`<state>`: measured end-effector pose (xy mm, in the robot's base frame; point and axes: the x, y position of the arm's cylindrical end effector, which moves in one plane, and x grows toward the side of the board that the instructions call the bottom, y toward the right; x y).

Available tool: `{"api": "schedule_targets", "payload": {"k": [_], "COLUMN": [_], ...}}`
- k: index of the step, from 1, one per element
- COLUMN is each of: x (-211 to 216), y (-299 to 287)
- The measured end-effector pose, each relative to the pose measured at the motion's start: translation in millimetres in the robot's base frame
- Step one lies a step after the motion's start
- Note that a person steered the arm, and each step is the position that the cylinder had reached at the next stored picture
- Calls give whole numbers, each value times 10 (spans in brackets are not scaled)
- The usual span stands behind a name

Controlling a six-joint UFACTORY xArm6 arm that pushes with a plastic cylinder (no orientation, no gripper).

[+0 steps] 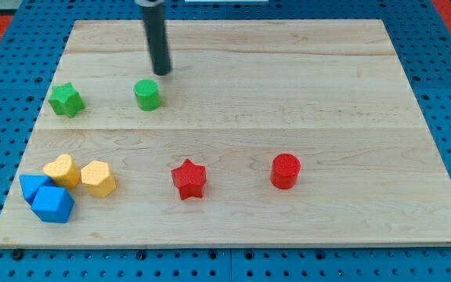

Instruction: Push the red circle to the center

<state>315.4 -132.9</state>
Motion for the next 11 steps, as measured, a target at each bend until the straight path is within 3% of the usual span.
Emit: {"api": "schedule_targets", "payload": {"k": [2,3,4,5,6,7,8,11], "x": [410,411,462,669,1277,2147,2391,1484], "y": [73,81,693,1907,2880,3249,2617,1425]}}
